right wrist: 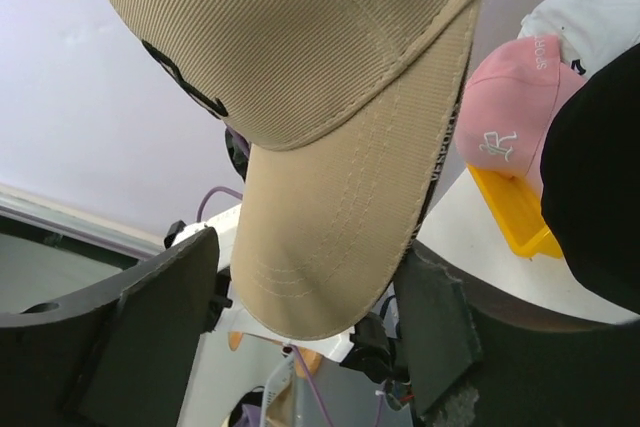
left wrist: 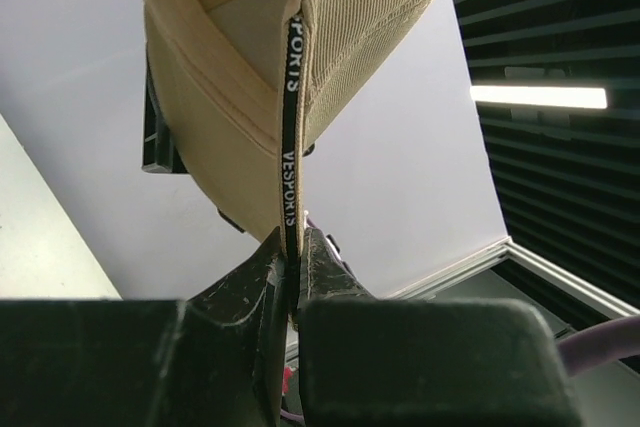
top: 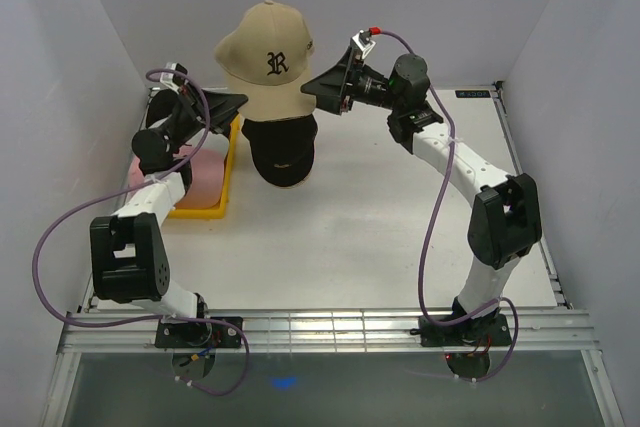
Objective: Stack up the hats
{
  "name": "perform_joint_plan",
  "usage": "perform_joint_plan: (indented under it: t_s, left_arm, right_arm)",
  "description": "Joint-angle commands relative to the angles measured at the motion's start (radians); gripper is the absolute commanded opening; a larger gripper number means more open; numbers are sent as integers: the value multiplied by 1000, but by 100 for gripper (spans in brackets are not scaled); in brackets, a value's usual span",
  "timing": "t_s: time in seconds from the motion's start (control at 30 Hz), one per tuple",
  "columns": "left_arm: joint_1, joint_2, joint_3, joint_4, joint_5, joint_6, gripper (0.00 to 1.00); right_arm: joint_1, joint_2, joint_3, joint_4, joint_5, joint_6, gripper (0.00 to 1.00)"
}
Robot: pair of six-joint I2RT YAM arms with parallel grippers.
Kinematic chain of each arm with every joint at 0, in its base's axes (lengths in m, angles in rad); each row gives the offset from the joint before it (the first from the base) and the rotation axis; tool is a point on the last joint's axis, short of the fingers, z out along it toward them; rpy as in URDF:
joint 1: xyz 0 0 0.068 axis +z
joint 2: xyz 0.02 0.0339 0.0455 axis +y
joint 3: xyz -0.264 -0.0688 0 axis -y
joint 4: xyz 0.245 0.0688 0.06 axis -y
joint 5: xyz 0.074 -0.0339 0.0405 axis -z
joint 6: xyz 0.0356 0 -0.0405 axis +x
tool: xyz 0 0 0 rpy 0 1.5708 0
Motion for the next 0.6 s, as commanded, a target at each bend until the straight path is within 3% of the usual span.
perform_joint_plan:
  t_s: [0.0, 0.17, 0.27, 0.37, 0.57]
  left_arm:
    - [-12, -8, -38, 291, 2, -94, 0]
    - [-12, -2, -104, 294, 11, -85, 0]
    - [-12, 15, -127, 292, 14, -86, 0]
    - [-12, 33, -158, 292, 5, -99, 0]
    - [-12, 38, -210, 258, -2, -99, 0]
  right_arm:
    - [4, -34, -38, 93, -2, 4, 73]
    - [4, -51, -110, 96, -4, -26, 53]
    - [4, -61, -141, 96, -7, -41, 37]
    - [6, -71, -167, 92, -4, -55, 29]
    - [21, -91, -213, 70, 13, -92, 26]
